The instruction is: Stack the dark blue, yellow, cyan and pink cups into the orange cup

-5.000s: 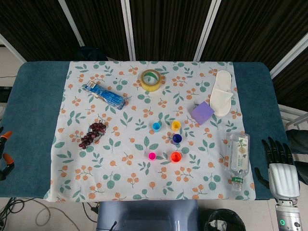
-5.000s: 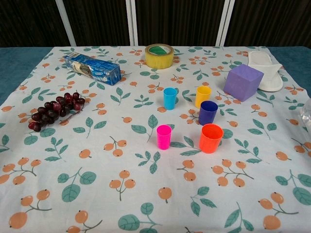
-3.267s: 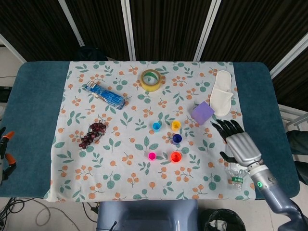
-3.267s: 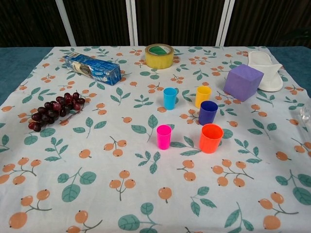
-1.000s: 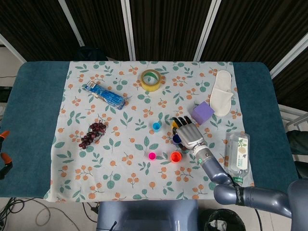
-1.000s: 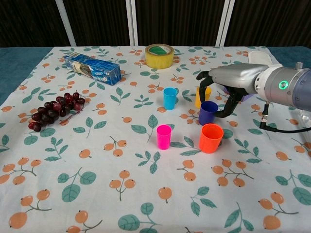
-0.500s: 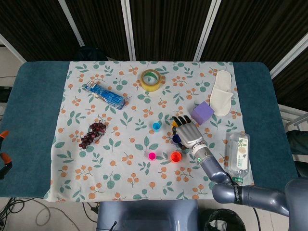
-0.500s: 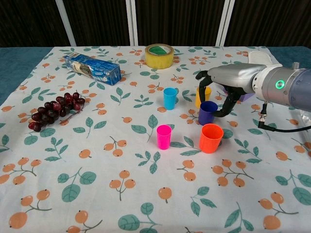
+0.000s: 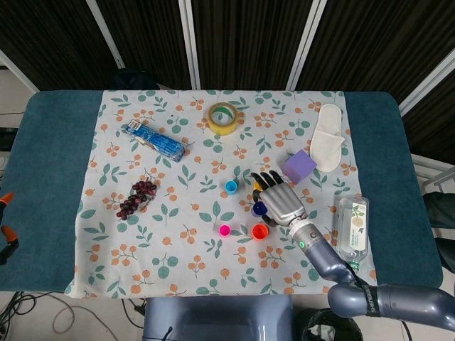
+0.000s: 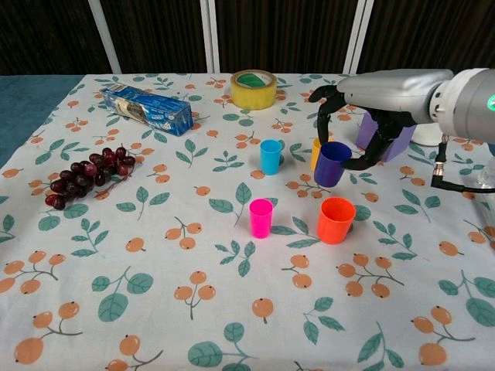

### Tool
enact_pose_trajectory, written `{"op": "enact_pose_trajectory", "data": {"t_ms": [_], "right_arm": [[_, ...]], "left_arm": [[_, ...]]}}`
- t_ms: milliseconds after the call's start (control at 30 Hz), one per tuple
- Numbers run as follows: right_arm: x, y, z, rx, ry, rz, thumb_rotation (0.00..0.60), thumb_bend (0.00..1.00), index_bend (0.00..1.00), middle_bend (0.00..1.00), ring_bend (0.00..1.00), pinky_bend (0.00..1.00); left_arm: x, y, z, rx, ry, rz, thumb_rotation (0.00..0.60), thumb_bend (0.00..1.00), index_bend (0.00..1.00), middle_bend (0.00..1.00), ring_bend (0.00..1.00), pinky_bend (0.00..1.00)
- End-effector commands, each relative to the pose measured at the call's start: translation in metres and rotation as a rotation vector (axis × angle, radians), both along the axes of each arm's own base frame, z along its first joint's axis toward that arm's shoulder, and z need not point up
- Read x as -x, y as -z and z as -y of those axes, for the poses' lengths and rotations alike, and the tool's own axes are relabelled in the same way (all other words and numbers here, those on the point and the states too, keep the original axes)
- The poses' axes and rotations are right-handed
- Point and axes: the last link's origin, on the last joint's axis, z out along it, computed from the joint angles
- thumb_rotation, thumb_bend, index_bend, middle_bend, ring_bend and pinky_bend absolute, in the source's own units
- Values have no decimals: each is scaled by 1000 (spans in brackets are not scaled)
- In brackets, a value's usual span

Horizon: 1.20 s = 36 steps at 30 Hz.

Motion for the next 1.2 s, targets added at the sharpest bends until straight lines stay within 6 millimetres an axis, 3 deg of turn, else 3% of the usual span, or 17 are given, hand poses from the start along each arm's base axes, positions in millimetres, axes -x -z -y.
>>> {"op": "enact_pose_trajectory", "data": {"t_ms": [33,400,1200], "right_arm": [[0,-17,-20,13,-32,-9,600,400,449,0,0,0],[-2,-18,-55,-10,-72,12,600,400,448,0,0,0],[15,5,-50,-36,-36,-24,600,401,448,0,0,0]], "left_arm": [[0,0,0,0,1,0,600,797,151,26,0,0],[-1,0,1,-2,2,0,600,797,151,26,0,0],[0,-3,0,-11,1,-3,600,797,151,26,0,0]]}}
